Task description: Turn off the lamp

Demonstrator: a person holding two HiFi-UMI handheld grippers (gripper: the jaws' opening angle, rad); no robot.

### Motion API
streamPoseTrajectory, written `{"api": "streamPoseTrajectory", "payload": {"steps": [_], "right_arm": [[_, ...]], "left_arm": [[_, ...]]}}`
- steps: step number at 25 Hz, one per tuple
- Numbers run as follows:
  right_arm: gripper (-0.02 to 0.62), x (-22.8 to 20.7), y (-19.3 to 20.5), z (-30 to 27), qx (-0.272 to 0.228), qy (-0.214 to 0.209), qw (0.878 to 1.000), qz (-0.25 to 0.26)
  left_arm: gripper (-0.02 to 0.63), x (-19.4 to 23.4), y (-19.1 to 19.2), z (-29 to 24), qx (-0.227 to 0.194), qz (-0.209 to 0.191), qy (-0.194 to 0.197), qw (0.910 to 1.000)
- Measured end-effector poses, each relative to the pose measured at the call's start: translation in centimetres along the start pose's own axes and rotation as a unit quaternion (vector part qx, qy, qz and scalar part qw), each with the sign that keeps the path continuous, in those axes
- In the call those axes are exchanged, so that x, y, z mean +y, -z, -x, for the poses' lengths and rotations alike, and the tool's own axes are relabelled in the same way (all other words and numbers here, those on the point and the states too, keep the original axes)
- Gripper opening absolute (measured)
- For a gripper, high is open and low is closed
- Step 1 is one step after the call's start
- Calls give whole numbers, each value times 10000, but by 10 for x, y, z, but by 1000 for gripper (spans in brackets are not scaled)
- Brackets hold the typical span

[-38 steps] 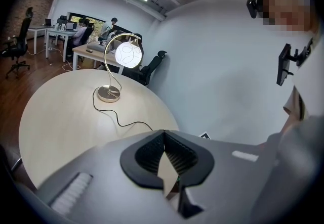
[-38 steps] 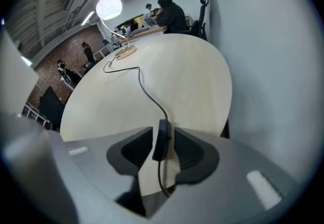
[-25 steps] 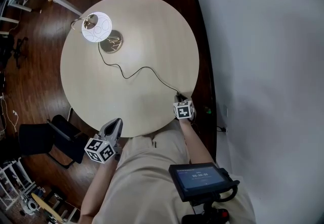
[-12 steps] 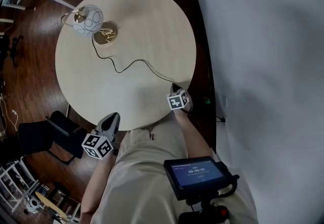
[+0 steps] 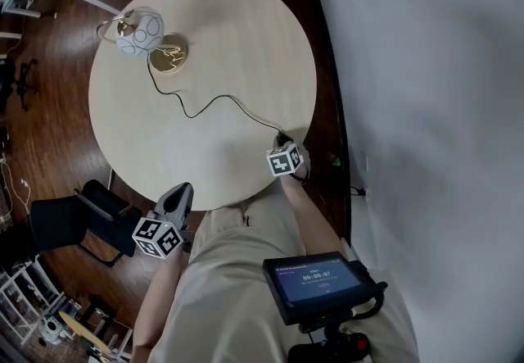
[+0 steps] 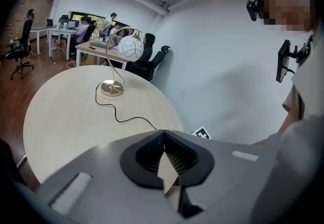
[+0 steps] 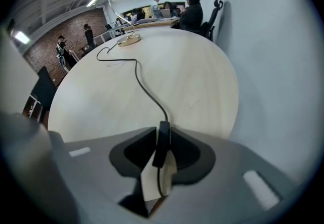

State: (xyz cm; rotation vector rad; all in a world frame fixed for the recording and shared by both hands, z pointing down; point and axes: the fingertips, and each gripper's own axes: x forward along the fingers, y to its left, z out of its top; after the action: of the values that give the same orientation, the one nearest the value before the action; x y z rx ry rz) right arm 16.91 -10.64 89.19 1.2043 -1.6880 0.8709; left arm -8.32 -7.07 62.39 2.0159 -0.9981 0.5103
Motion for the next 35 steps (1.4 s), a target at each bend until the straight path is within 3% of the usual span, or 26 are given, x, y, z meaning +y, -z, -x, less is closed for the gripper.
{"api": "streamPoseTrajectory", "payload": {"steps": [4,7,15,20,23,27,35], "right_arm": [[178,0,-13,5,-381,22,9993,-40],[195,2,-29,17,-766,-27,9970,-79],[161,21,-62,56,-1376,-197,9903,13],[135,22,-84,91,-1718,38,9851,20],[135,27,-86,116,-1874,222,9817,-250],[123,44,-90,154,-2197,330,9724,-707],[108,109,-103,253,-3151,475,9448,-768]], "left_arm": [[-22,0,5,3,-44,56,-37,10000],[-21,1,9,6,-103,105,-64,9999],[-21,18,21,22,-399,224,-80,9989],[-21,25,15,29,-613,27,258,9978],[-22,26,16,52,-676,-146,476,9965],[-21,41,17,90,-881,-336,610,9937],[-22,83,36,165,-1426,-357,703,9866]]}}
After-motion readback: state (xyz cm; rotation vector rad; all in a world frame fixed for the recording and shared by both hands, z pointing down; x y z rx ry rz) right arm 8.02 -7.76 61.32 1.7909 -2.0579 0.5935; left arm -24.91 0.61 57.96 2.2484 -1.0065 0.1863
